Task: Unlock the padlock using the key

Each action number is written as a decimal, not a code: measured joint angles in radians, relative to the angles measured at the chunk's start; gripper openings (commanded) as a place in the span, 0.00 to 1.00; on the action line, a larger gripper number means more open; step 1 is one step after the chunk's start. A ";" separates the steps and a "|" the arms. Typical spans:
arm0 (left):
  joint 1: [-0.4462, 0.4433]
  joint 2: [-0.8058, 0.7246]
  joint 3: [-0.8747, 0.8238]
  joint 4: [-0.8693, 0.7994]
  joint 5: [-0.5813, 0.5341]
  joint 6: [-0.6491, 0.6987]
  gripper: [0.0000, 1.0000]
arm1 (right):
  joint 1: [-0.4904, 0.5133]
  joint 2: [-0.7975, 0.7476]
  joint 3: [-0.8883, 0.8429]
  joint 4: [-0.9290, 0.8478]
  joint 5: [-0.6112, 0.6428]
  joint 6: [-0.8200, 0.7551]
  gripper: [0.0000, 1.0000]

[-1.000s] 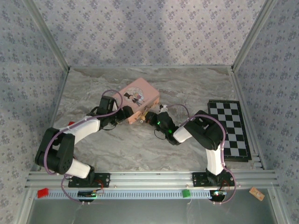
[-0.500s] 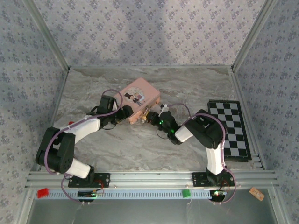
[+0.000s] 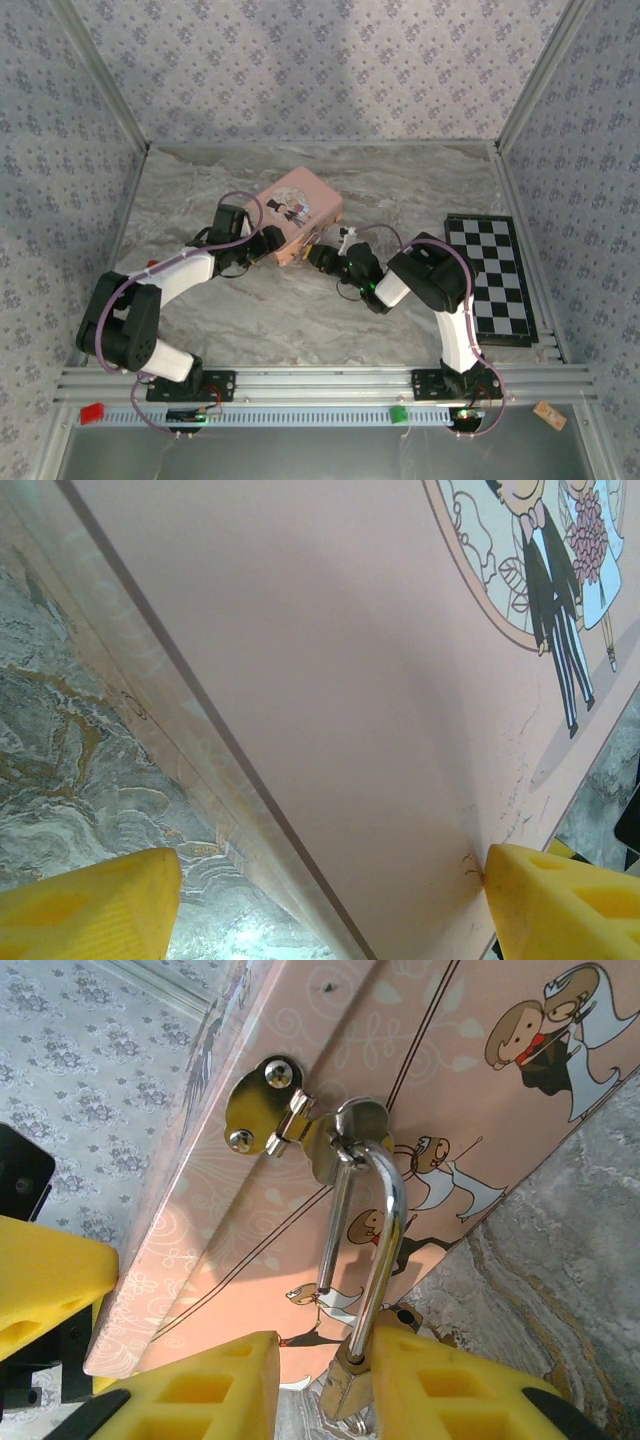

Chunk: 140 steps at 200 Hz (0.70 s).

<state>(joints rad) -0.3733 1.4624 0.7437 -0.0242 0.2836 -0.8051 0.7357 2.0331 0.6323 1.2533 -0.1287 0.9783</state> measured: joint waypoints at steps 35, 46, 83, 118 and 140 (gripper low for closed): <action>0.000 0.000 0.000 0.000 0.000 0.000 0.79 | -0.005 0.006 0.000 -0.004 0.003 -0.004 0.27; 0.000 0.000 0.000 0.001 0.000 0.000 0.79 | -0.011 0.010 0.000 -0.005 0.003 -0.004 0.26; 0.000 0.000 0.000 0.000 0.000 0.000 0.79 | -0.045 0.035 0.016 0.000 -0.004 0.000 0.25; 0.000 0.000 0.000 0.000 0.000 0.000 0.79 | -0.058 0.050 0.051 -0.001 -0.019 0.000 0.23; 0.000 0.000 0.000 0.000 0.000 0.000 0.79 | -0.058 0.054 0.060 -0.007 -0.022 -0.001 0.24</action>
<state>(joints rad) -0.3737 1.4624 0.7437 -0.0238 0.2836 -0.8055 0.6781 2.0872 0.6926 1.2461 -0.1509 0.9775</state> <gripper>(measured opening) 0.789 0.233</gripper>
